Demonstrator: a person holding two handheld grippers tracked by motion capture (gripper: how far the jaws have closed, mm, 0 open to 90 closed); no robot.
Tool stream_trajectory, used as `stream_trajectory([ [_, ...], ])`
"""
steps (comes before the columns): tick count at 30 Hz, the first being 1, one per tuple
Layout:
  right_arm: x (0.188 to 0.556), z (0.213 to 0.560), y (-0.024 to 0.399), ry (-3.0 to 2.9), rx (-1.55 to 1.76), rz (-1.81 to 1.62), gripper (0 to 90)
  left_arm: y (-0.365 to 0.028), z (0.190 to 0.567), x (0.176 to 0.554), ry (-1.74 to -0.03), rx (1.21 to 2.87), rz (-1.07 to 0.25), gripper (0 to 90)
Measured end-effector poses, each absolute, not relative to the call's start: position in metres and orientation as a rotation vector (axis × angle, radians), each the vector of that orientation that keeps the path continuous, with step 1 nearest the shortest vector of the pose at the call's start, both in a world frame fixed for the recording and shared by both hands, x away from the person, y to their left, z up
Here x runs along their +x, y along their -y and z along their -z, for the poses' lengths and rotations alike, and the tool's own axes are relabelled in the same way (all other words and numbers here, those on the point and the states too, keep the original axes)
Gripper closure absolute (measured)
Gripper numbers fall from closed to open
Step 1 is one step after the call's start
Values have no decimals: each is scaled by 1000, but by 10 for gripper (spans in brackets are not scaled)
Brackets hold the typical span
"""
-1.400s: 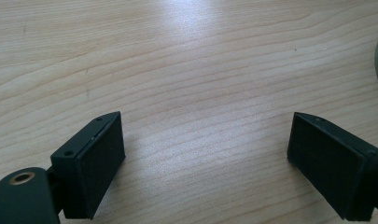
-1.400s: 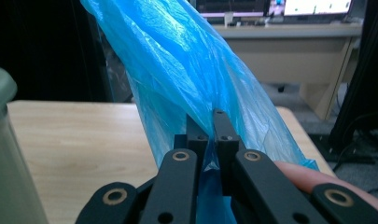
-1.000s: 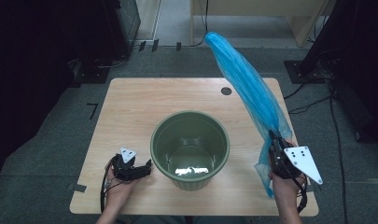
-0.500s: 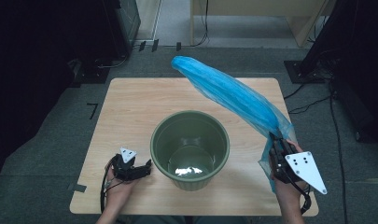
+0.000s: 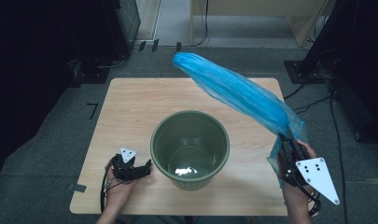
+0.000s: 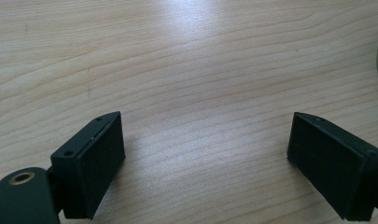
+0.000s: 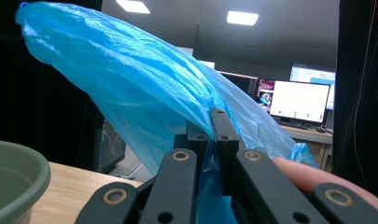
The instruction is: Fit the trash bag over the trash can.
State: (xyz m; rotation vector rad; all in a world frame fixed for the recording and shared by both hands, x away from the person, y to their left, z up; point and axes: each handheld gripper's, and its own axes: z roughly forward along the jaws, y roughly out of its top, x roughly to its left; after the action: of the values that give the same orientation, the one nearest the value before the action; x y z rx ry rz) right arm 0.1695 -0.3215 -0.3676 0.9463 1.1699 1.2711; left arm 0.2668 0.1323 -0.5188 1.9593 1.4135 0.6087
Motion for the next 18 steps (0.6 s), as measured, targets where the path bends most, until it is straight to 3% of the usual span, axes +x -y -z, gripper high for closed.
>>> stream_trajectory([
  [8,167,364,322,-1170,945,-1272,900,-137,515,267,-1473,1931,-614,142],
  [14,164,359,321,-1161,932,-1282,900,-146,497,268,-1447,1755,-619,142],
  [18,162,357,321,-1157,920,-1282,900,-148,475,262,-1352,1626,-698,143],
])
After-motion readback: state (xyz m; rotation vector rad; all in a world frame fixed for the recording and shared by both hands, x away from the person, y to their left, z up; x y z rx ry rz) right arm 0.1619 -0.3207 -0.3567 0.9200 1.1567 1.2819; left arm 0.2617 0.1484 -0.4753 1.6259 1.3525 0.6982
